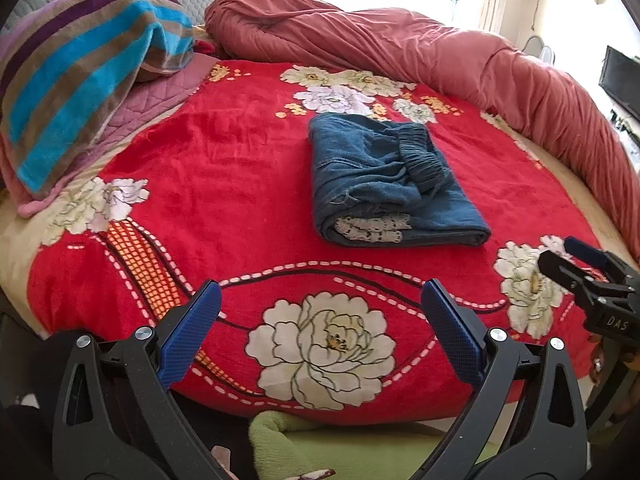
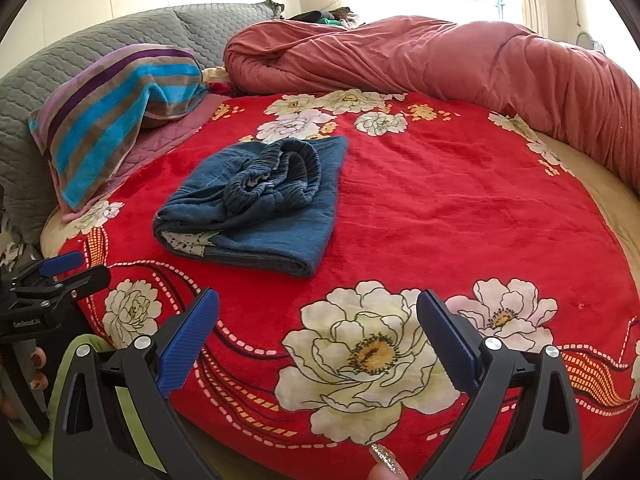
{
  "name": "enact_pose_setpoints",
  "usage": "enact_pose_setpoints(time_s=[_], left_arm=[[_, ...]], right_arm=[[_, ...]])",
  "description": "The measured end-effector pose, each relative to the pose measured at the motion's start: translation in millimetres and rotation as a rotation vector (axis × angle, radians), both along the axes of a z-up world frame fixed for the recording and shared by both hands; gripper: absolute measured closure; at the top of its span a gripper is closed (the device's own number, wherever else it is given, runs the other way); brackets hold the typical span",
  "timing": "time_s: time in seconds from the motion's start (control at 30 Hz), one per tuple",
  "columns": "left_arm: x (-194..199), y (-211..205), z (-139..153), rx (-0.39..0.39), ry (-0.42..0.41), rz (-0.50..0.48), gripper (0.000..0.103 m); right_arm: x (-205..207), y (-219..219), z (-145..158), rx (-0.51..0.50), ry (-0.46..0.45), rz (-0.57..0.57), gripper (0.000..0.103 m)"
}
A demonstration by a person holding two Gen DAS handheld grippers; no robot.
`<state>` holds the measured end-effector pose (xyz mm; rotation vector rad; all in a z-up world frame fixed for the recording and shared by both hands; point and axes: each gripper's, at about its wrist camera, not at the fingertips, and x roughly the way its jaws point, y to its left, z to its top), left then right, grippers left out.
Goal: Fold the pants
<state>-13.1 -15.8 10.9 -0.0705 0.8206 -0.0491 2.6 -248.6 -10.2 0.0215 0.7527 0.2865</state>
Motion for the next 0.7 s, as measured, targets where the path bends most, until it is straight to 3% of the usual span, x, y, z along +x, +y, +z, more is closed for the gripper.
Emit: enact_pose_setpoints(time_s=[0.2, 0.43, 0.53, 0.7], left_arm=[[5.9, 5.9, -5.9, 0.019, 0.028, 0.038, 0.009], [13.4, 30.8, -2.9, -0.068, 0.007, 0.047, 0.009], [35.3, 57.9, -6.4, -0.060, 0.049, 0.122, 0.009], [94.2, 143.7, -17.6, -0.035, 0.135, 0.308, 0.010]], right_arm=[[5.0, -6.7, -0.4, -0.005, -0.001, -0.025, 0.005], [22.7, -30.8, -6.8, -0.010, 0.006, -0.100, 0.005], [37.3, -58.7, -9.3, 0.004, 0.011, -0.169, 0.005], [78.8, -145.2, -14.4, -0.042, 0.005, -0.373, 0.005]])
